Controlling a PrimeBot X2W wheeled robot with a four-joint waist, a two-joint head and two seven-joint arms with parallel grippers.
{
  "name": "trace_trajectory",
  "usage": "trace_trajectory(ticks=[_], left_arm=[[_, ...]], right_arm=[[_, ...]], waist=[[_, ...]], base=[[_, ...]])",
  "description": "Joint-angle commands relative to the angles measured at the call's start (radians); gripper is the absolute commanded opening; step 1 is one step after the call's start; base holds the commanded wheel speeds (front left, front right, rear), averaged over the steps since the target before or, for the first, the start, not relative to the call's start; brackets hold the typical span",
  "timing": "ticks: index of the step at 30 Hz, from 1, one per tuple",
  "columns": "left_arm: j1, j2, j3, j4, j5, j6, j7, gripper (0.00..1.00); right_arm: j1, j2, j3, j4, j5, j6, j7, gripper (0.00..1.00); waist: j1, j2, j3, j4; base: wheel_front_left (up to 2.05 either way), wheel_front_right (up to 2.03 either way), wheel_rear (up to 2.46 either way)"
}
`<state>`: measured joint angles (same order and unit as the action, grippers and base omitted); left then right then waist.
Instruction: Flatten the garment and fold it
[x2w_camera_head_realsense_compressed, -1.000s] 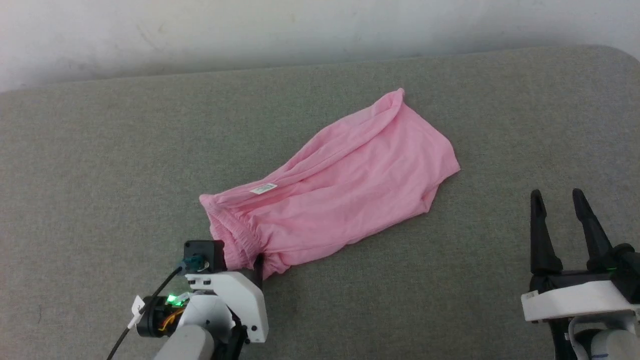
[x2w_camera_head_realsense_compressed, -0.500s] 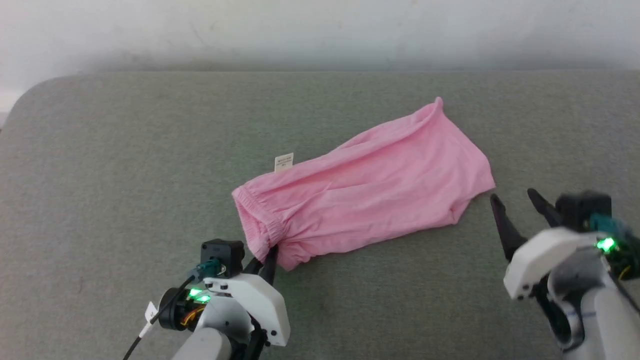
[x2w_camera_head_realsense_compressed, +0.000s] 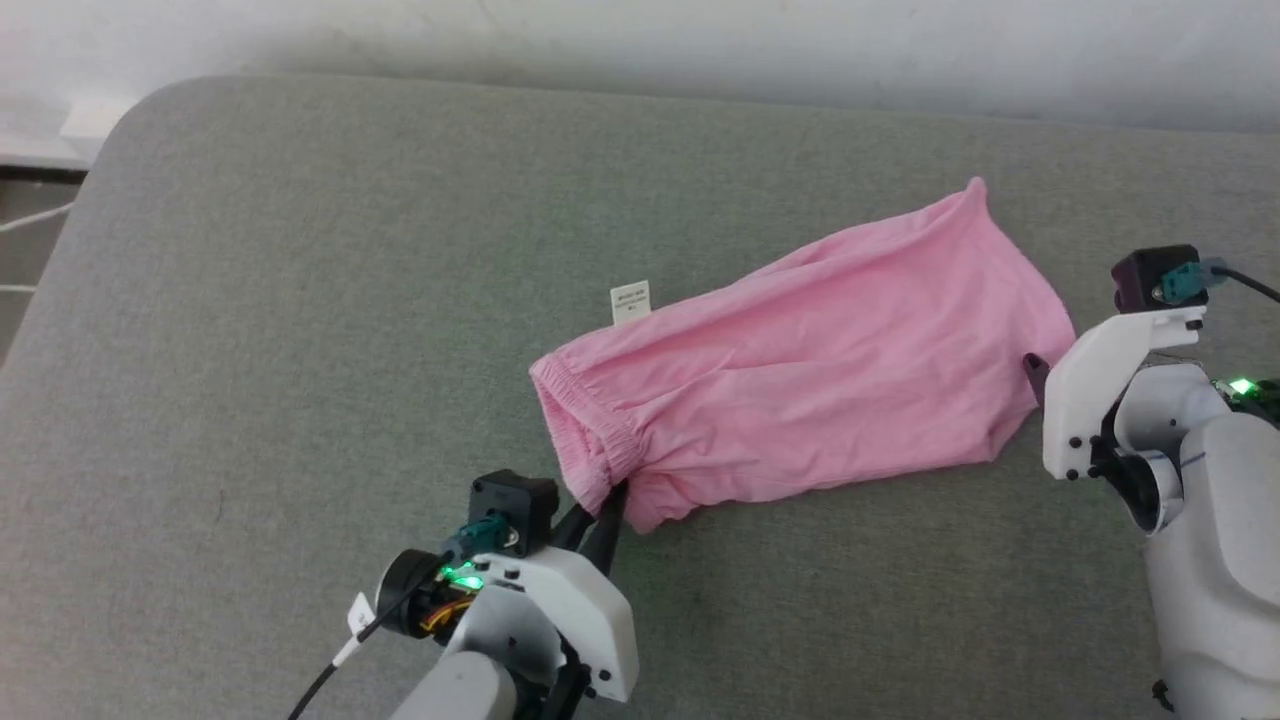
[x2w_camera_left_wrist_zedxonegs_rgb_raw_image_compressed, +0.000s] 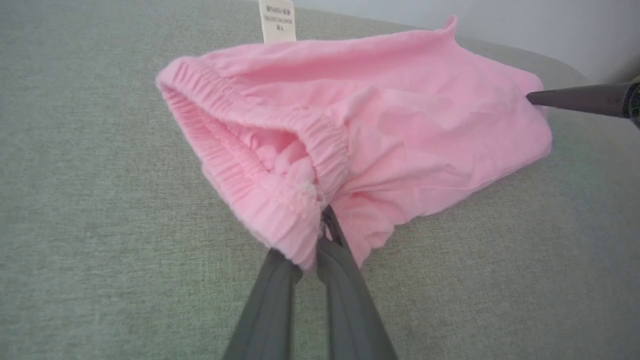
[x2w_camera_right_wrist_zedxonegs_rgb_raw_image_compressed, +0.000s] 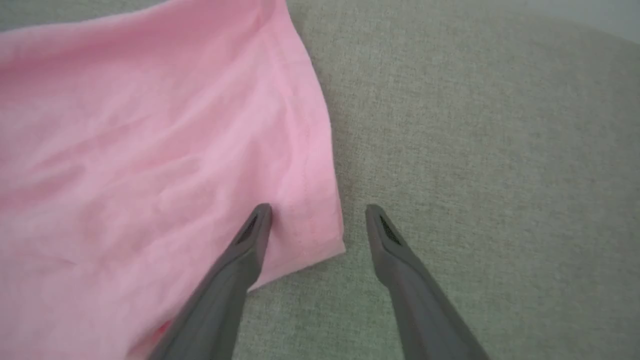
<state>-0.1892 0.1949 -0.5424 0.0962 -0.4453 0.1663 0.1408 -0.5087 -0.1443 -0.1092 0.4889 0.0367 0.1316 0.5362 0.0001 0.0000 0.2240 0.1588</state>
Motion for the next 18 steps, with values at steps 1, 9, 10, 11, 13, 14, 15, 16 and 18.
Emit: trace_trajectory(ticks=[1, 9, 10, 11, 13, 14, 15, 16, 18], left_arm=[[-0.021, -0.008, -0.008, 0.005, 0.008, -0.01, -0.009, 0.0], [-0.052, -0.022, -0.029, 0.045, 0.015, -0.022, -0.019, 0.0], [-0.053, -0.022, -0.029, 0.052, 0.014, -0.023, -0.021, 0.0], [-0.054, -0.019, -0.028, 0.06, 0.014, -0.023, -0.023, 0.0], [-0.052, -0.014, -0.026, 0.076, 0.013, -0.022, -0.026, 0.0], [-0.05, -0.012, -0.025, 0.081, 0.012, -0.022, -0.028, 0.0], [-0.048, -0.01, -0.024, 0.086, 0.01, -0.021, -0.028, 0.0], [-0.046, -0.007, -0.021, 0.09, 0.008, -0.02, -0.029, 0.0], [-0.04, 0.0, -0.015, 0.096, 0.003, -0.018, -0.034, 0.0]], right_arm=[[-0.027, -0.003, -0.007, 0.039, -0.018, -0.001, 0.0, 1.0], [-0.072, -0.018, 0.06, 0.215, -0.014, -0.001, -0.013, 0.17], [-0.074, -0.022, 0.068, 0.228, -0.007, -0.001, -0.022, 0.0], [-0.075, -0.025, 0.076, 0.24, 0.001, -0.001, -0.029, 0.0], [-0.079, -0.03, 0.086, 0.257, 0.019, -0.001, -0.052, 0.0], [-0.081, -0.033, 0.09, 0.264, 0.029, -0.001, -0.064, 0.0], [-0.082, -0.036, 0.095, 0.269, 0.04, -0.001, -0.077, 0.0], [-0.082, -0.039, 0.098, 0.273, 0.053, -0.001, -0.089, 0.0], [-0.079, -0.046, 0.106, 0.276, 0.08, -0.001, -0.109, 0.0]], waist=[[-0.0001, 0.0, 0.026, 0.025], [-0.0001, 0.0, 0.042, 0.04], [-0.0001, 0.0, 0.04, 0.039], [-0.0001, 0.0, 0.036, 0.036], [-0.0001, 0.0, 0.023, 0.029], [-0.0001, 0.0, 0.016, 0.026], [-0.0001, 0.0, 0.007, 0.022], [-0.0001, 0.0, -0.003, 0.018], [-0.0001, 0.0, -0.023, 0.01]], base=[[0.0, 0.0, 0.0], [0.0, 0.0, 0.0], [0.0, 0.0, 0.0], [0.0, 0.0, 0.0], [0.0, 0.0, 0.0], [0.0, 0.0, 0.0], [0.0, 0.0, 0.0], [0.0, 0.0, 0.0], [0.0, 0.0, 0.0]])
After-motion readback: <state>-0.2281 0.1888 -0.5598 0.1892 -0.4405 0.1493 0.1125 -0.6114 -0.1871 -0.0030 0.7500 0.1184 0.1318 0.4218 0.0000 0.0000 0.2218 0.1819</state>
